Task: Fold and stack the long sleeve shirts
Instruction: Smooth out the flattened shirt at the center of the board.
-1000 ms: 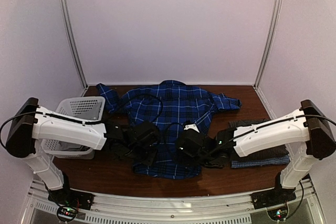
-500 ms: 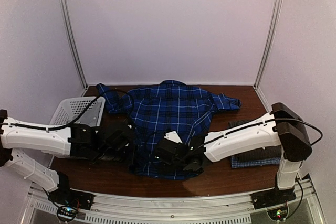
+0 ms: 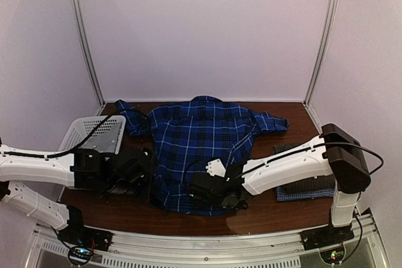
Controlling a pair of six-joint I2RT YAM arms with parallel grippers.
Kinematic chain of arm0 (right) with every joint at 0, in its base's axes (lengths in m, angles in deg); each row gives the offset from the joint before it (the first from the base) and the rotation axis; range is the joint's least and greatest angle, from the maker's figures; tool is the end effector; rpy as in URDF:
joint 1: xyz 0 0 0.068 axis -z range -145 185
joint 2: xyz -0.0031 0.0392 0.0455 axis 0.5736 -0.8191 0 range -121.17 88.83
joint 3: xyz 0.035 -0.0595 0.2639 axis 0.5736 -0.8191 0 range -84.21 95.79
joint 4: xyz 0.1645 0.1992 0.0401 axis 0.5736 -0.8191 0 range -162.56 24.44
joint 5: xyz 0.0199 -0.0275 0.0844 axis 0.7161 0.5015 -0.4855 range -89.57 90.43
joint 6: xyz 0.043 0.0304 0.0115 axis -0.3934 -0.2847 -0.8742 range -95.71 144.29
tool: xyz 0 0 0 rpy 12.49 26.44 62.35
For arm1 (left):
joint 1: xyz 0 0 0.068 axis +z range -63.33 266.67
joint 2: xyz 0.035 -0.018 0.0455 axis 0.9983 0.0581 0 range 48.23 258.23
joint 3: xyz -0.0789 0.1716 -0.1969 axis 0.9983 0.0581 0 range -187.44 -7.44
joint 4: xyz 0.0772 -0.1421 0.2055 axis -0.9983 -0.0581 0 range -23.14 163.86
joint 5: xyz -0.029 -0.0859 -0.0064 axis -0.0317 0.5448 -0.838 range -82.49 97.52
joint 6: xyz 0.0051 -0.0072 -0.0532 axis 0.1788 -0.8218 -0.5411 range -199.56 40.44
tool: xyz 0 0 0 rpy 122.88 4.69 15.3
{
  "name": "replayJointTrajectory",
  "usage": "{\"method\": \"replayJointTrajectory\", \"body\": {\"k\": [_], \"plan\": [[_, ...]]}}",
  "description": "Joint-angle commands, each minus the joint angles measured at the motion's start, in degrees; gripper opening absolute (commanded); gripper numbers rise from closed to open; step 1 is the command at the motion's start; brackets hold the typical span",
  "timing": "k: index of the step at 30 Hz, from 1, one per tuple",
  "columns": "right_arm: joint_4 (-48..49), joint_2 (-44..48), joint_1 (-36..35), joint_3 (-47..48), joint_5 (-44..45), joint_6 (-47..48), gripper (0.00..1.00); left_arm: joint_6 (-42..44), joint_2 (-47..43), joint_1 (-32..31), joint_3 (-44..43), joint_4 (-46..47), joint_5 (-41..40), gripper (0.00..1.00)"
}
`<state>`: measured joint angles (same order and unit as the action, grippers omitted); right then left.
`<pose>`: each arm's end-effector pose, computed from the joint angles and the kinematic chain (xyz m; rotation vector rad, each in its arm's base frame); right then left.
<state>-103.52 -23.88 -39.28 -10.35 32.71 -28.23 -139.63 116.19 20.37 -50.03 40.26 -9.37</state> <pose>0.1197 0.3549 0.1487 -0.3956 2.5080 -0.0661 0.0994 -0.2007 0.2149 0.0342 2.6030 -0.4702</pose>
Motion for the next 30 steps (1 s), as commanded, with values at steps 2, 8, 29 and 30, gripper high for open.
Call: {"method": "replayJointTrajectory", "body": {"k": [2,8,29,30], "plan": [[-3.9,10.1,-0.3,-5.9,3.3,-4.4,0.02,1.5,-3.9,1.2,0.4,-7.0,-0.3,0.04],[-7.0,21.7,-0.3,-17.0,0.8,-10.1,0.00,2.0,-6.6,2.3,0.6,-11.1,4.3,0.00],[-5.4,51.4,0.8,-37.6,-16.5,-14.4,0.19,5.9,-7.7,4.7,-0.3,-20.2,16.9,0.08],[-7.3,51.9,1.0,-35.4,-16.2,-13.7,0.19,6.6,-7.6,5.5,-1.7,-21.4,16.9,0.07]]}}
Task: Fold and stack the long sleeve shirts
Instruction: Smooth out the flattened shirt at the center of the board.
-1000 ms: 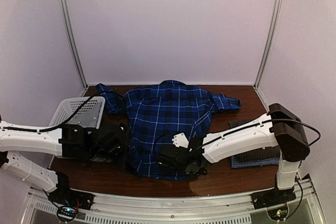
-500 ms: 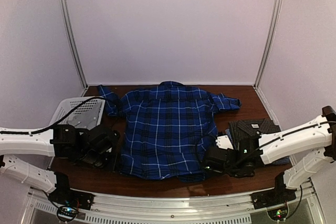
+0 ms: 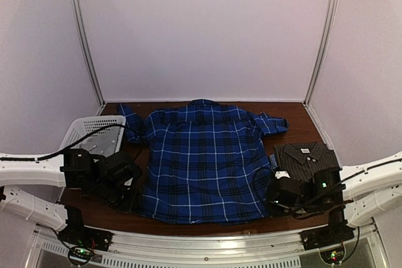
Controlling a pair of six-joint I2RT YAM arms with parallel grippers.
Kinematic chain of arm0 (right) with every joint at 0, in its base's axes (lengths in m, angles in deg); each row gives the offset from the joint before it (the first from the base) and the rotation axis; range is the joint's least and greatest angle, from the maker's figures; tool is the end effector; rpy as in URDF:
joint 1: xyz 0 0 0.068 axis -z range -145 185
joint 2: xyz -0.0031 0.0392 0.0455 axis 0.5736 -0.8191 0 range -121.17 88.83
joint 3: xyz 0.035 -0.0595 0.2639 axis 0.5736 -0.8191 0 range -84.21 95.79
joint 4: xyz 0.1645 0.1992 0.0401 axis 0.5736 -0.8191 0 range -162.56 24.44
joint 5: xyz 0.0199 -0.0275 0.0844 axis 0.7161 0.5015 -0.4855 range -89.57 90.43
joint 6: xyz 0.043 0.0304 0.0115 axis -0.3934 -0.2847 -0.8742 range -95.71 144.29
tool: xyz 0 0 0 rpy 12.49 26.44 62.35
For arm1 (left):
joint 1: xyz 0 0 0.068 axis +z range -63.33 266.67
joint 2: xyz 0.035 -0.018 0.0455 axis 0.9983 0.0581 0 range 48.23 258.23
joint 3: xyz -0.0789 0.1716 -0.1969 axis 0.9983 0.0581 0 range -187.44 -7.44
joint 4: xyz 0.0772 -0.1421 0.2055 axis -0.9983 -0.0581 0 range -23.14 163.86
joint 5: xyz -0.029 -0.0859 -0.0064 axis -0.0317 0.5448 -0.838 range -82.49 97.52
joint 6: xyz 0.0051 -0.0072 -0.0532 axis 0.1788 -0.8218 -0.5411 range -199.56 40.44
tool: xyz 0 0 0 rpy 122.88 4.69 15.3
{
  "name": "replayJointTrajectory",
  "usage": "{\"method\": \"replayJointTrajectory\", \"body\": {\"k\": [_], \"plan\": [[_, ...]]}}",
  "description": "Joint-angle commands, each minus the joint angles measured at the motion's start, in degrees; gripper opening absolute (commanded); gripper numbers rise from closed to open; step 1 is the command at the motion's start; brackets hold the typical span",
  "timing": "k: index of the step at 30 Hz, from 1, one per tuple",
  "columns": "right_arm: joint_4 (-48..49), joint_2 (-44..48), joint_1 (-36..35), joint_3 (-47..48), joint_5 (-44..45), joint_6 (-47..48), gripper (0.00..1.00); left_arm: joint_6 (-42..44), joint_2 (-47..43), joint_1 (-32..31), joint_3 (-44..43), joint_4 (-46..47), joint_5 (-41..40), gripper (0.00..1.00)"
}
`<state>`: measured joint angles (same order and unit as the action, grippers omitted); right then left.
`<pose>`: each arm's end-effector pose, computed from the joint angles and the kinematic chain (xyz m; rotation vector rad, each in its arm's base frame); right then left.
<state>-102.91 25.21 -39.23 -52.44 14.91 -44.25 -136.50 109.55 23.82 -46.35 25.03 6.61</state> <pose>0.0578 0.1717 0.1702 -0.0729 2.7650 0.3692 0.0817 -0.1581 0.2034 0.1474 2.9326 -0.4079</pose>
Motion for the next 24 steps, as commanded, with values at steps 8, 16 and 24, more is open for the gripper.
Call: {"method": "replayJointTrajectory", "body": {"k": [8,16,24], "plan": [[-6.8,-0.4,1.2,13.4,-5.5,6.3,0.33,6.9,1.2,6.0,-11.6,-7.5,9.0,0.00],[-1.0,-7.8,0.7,14.3,-3.8,9.5,0.46,5.5,1.1,6.3,-5.4,-4.1,9.6,0.04],[10.3,-14.2,-2.2,11.7,-5.1,9.5,0.51,3.1,-4.0,6.3,-2.2,-3.5,5.2,0.38]]}}
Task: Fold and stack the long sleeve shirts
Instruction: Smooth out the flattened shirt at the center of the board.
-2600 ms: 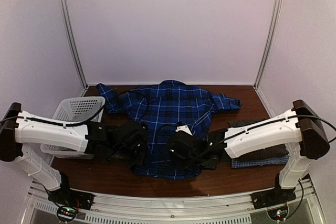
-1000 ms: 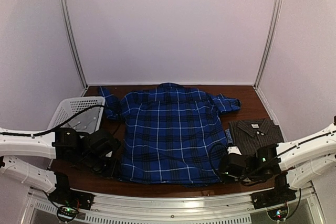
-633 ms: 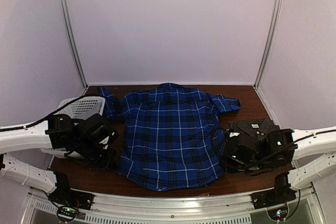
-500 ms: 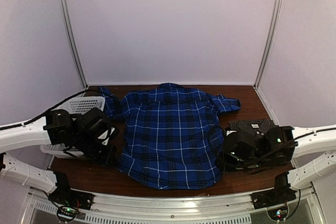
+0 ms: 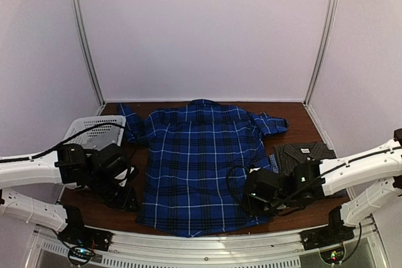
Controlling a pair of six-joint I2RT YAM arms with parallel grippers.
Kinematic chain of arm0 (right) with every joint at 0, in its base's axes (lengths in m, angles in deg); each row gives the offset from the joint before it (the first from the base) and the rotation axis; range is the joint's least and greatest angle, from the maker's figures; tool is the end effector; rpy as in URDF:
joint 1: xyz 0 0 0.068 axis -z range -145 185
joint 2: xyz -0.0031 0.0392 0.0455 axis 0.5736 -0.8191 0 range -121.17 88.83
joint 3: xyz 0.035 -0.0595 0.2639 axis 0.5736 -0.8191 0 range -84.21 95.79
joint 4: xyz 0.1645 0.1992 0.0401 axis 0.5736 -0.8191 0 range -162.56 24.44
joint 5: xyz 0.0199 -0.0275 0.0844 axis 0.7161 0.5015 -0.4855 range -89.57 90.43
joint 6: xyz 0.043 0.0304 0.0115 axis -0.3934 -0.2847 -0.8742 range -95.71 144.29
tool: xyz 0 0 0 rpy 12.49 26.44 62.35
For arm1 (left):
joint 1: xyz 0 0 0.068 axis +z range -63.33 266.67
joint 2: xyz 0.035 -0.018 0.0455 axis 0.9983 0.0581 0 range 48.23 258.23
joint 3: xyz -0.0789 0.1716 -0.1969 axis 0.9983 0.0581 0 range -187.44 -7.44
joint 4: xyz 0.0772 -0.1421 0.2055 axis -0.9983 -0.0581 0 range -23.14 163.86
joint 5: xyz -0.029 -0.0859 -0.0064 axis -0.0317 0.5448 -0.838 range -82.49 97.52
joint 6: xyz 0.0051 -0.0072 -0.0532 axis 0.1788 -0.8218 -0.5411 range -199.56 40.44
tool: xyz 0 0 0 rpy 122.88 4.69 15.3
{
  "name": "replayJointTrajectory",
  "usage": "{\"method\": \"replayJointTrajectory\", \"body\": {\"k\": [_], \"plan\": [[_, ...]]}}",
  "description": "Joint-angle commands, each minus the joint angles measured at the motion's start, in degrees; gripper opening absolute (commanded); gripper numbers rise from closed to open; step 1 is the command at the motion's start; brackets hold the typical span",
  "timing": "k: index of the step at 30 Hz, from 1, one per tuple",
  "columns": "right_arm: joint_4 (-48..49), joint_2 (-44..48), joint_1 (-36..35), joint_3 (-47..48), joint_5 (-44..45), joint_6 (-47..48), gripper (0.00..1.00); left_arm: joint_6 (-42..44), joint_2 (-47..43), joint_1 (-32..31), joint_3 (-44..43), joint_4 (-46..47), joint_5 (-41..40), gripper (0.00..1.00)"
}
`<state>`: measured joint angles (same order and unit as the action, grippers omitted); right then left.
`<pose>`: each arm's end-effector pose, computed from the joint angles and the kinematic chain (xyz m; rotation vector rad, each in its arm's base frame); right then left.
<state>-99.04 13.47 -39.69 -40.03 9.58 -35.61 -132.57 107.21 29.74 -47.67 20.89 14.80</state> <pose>0.0691 0.2306 0.1947 -0.3088 2.7676 0.4918 0.0887 -0.1446 0.2141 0.1340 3.0170 -0.5081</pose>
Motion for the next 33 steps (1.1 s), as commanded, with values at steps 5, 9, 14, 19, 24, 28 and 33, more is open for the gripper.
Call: {"method": "replayJointTrajectory", "body": {"k": [5,9,14,19,24,28,33], "plan": [[4.9,-6.5,-6.0,2.8,3.4,2.0,0.62,-0.8,-3.2,0.3,-0.1,3.3,-3.4,0.54],[7.0,-10.4,-9.1,3.4,4.1,2.0,0.67,-1.9,-3.0,0.4,5.1,6.9,-0.9,0.56],[7.5,-18.8,-11.3,5.6,6.5,1.9,0.67,-2.2,-4.0,0.3,10.3,14.4,1.3,0.64],[6.8,-24.2,-11.3,7.8,10.8,1.4,0.66,-0.9,0.1,0.3,12.4,19.7,1.9,0.65],[2.0,-26.5,-11.4,11.5,14.9,1.4,0.60,0.2,3.1,0.3,14.3,23.7,3.4,0.58],[-2.2,-24.9,-11.4,14.0,17.5,1.9,0.61,0.6,4.2,0.3,13.2,22.7,3.1,0.51],[-0.9,-23.8,-11.3,13.3,18.4,3.7,0.72,0.2,3.6,0.3,11.9,22.1,2.5,0.29]]}}
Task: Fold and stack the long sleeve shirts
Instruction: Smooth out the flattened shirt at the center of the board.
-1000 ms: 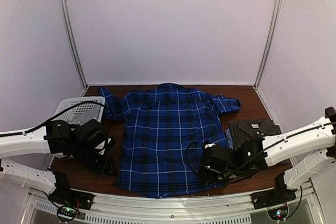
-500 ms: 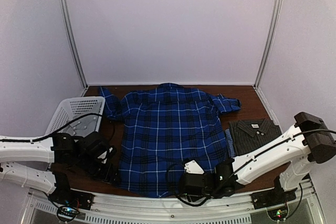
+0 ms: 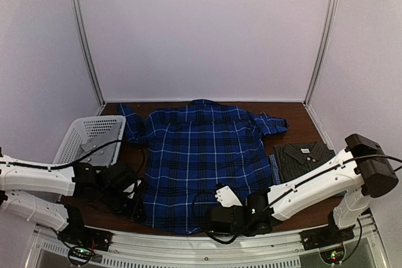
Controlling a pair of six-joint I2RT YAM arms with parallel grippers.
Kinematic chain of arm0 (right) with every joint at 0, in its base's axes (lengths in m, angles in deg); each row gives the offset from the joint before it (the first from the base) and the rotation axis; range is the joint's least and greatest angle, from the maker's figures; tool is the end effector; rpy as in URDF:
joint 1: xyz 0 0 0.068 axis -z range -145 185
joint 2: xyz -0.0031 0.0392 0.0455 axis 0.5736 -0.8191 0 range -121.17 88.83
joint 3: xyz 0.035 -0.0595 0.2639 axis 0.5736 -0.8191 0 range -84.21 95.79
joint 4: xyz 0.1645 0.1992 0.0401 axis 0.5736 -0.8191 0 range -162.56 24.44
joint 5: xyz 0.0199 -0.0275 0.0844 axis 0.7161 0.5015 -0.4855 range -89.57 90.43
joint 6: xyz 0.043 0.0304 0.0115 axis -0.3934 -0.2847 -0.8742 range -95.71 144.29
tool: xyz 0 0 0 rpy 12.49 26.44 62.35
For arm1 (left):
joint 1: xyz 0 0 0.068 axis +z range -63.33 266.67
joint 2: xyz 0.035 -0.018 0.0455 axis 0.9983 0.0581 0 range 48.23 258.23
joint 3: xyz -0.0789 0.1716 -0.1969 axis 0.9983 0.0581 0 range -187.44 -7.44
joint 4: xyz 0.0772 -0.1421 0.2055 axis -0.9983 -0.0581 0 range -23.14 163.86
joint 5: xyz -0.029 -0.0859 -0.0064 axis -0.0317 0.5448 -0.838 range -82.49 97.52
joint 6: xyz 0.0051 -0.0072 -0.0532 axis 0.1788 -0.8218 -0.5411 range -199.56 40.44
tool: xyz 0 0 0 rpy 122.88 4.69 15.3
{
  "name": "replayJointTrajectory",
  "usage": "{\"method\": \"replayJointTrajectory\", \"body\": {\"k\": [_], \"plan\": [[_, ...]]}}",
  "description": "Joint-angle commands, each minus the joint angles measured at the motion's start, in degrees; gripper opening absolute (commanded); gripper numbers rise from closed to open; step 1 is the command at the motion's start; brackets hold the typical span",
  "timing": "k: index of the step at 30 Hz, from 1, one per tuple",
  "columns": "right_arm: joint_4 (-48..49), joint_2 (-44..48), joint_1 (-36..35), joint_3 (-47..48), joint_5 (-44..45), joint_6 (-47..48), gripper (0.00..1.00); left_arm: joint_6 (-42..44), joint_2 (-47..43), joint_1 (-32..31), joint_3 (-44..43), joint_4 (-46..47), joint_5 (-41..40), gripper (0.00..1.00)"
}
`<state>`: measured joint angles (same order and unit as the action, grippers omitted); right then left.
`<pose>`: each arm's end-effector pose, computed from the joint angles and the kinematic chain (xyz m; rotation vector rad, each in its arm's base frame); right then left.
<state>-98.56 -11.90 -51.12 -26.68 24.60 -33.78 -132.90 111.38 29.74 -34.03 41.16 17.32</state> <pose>0.0359 0.3125 0.1455 -0.5789 2.6025 0.1318 0.0887 -0.1474 0.1493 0.1416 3.0121 -0.6004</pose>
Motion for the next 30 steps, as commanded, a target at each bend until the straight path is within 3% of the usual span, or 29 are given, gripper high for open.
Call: {"method": "replayJointTrajectory", "body": {"k": [1,5,8,11,15,17,23,30], "plan": [[0.0,1.5,0.3,-1.0,3.2,2.4,0.75,0.5,-0.4,0.2,-1.9,1.9,0.1,0.22],[10.7,2.0,2.1,-7.8,-2.0,5.9,0.79,0.5,-0.2,0.3,-2.9,1.8,0.6,0.00],[14.1,2.5,2.8,-10.1,-3.8,7.4,0.73,0.8,-0.5,0.2,-4.8,0.9,1.1,0.00],[14.2,2.1,3.4,-9.5,-5.3,9.7,0.54,1.4,-0.2,0.2,-7.5,0.5,2.7,0.00],[12.9,4.2,6.0,-8.7,-9.9,13.6,0.14,2.6,1.0,0.3,-13.2,-2.6,2.9,0.00],[10.5,6.9,8.4,-8.1,-12.2,15.6,0.01,3.2,1.6,0.4,-17.2,-4.7,2.8,0.00],[1.3,17.0,16.3,-4.0,-23.4,23.3,0.00,3.5,2.1,1.7,-24.9,-8.9,5.8,0.00],[-9.6,17.6,20.8,3.7,-33.0,29.0,0.00,1.5,-0.3,6.4,-24.1,-9.7,14.8,0.00]]}}
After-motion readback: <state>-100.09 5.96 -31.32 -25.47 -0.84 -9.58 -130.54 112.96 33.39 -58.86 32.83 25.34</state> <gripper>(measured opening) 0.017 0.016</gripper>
